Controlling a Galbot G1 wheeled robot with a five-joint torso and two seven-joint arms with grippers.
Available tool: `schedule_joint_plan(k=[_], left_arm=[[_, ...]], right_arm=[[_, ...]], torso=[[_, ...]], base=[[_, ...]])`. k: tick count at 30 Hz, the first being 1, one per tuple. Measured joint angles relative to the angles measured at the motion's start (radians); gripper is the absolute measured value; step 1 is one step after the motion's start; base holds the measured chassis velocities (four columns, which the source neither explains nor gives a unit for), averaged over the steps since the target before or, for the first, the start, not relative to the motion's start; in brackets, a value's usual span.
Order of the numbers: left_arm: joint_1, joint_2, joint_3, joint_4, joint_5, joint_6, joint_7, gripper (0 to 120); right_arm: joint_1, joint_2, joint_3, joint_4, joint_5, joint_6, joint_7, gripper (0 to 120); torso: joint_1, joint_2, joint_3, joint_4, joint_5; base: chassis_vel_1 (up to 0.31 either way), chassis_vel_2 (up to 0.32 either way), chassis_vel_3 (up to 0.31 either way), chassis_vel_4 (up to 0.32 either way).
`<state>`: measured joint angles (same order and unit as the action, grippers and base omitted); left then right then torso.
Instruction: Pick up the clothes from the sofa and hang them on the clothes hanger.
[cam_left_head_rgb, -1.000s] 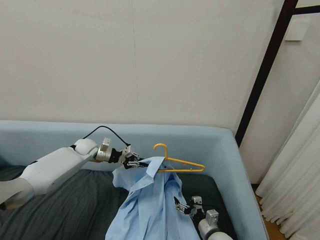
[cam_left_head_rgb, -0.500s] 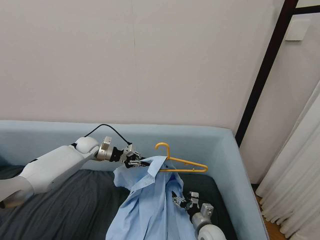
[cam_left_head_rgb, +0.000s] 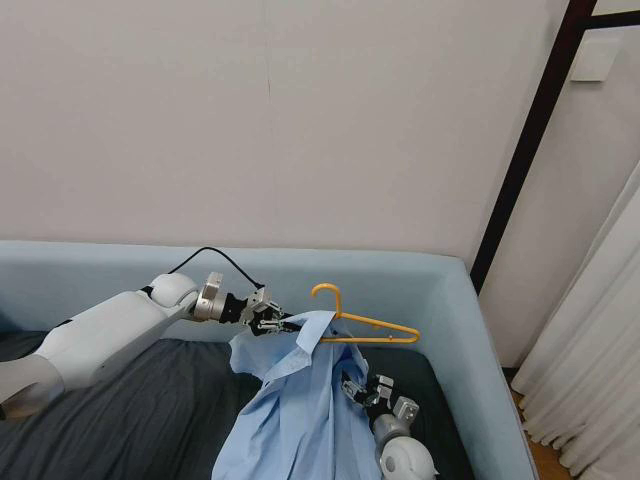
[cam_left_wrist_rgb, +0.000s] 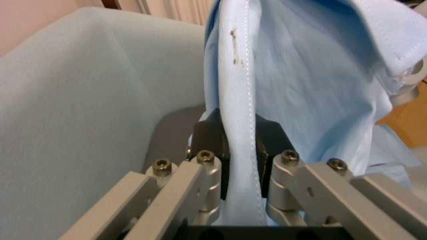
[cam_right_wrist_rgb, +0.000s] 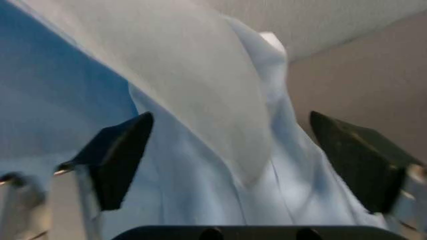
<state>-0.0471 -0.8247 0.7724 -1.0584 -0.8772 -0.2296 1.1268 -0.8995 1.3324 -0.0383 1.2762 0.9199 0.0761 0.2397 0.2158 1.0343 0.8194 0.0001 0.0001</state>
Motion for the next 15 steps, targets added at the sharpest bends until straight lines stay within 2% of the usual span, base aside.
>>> schedule_joint_plan(k=[5, 7, 9, 10, 12, 15], left_arm=[[0.006, 0.000, -0.007, -0.003, 0.000, 0.002, 0.000, 7], [0.006, 0.001, -0.007, -0.003, 0.000, 0.002, 0.000, 7], [0.006, 0.003, -0.010, 0.000, 0.000, 0.002, 0.000, 7], [0.006, 0.003, -0.010, 0.000, 0.000, 0.002, 0.000, 7], [0.006, 0.006, -0.013, 0.004, 0.000, 0.001, 0.002, 7], [0.010, 0.005, -0.029, 0.005, 0.000, 0.000, 0.003, 7]], right_arm=[[0.009, 0.000, -0.003, 0.001, -0.004, 0.014, 0.022, 63], [0.009, -0.001, -0.003, 0.001, -0.005, 0.014, 0.022, 62], [0.005, -0.013, -0.007, 0.010, -0.011, 0.016, 0.023, 50], [0.005, -0.013, -0.007, 0.010, -0.011, 0.016, 0.023, 50], [0.000, -0.024, -0.011, 0.017, -0.016, 0.016, 0.024, 38], [-0.003, -0.030, -0.015, 0.019, -0.019, 0.016, 0.024, 31]], torso=[[0.000, 0.000, 0.000, -0.0001, 0.0000], [0.000, 0.000, 0.000, -0.0001, 0.0000], [0.000, 0.000, 0.000, -0.0002, 0.0000], [0.000, 0.000, 0.000, -0.0002, 0.0000], [0.000, 0.000, 0.000, -0.0001, 0.0000], [0.000, 0.000, 0.000, 0.0000, 0.0000]], base=[[0.000, 0.000, 0.000, 0.000], [0.000, 0.000, 0.000, 0.000], [0.000, 0.000, 0.000, 0.000], [0.000, 0.000, 0.000, 0.000], [0.000, 0.000, 0.000, 0.000], [0.000, 0.000, 0.000, 0.000]])
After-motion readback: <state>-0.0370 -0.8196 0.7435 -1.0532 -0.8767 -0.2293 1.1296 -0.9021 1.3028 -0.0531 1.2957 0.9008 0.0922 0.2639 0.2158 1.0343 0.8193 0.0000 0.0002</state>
